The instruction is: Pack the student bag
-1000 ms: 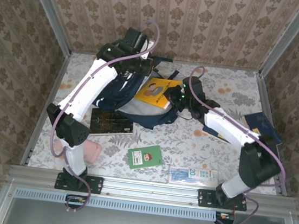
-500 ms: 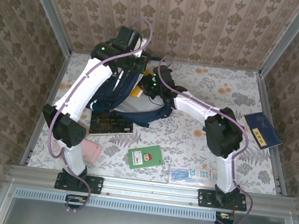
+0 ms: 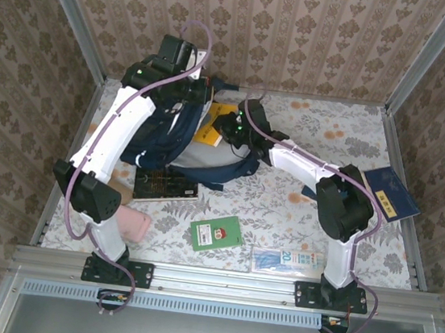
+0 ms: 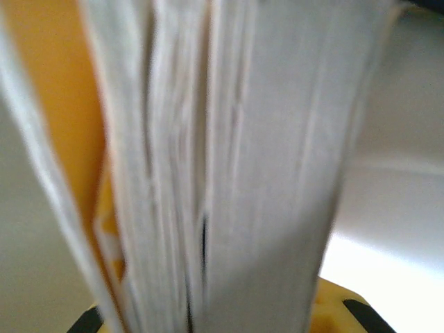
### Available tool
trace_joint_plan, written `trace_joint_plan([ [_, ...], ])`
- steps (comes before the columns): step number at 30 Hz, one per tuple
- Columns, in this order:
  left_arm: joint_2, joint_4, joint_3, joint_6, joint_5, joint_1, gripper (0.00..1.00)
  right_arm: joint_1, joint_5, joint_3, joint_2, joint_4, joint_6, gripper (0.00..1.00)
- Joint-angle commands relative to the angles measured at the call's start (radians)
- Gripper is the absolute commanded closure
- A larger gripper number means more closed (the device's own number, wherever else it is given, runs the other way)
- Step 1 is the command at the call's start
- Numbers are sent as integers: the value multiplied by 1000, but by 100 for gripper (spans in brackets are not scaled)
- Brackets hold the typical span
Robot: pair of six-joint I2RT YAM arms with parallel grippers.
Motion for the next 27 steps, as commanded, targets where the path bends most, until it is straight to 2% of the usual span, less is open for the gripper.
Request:
trace_joint_plan([
  [1, -4, 98, 72, -6, 125, -2, 100, 18, -164, 68, 54, 179, 29, 100],
  [9, 23, 88, 119, 15, 137, -29, 100, 56, -134, 335, 267, 36, 46, 100],
  [11, 24, 86, 119, 21, 130, -28, 100, 65, -112, 418, 326, -2, 42, 88],
  [15, 26, 81, 119, 20, 119, -20, 100, 71, -90, 559, 412, -128, 11, 44],
  [16, 25, 80, 117, 19, 117, -16, 100, 71, -82, 561, 408, -152, -8, 38],
  [24, 24, 87, 87, 11, 101, 4, 100, 52, 29, 401, 188, -314, -262, 12],
  [27, 41, 87, 95, 5, 92, 4, 100, 36, 49, 340, 104, -355, -335, 10],
])
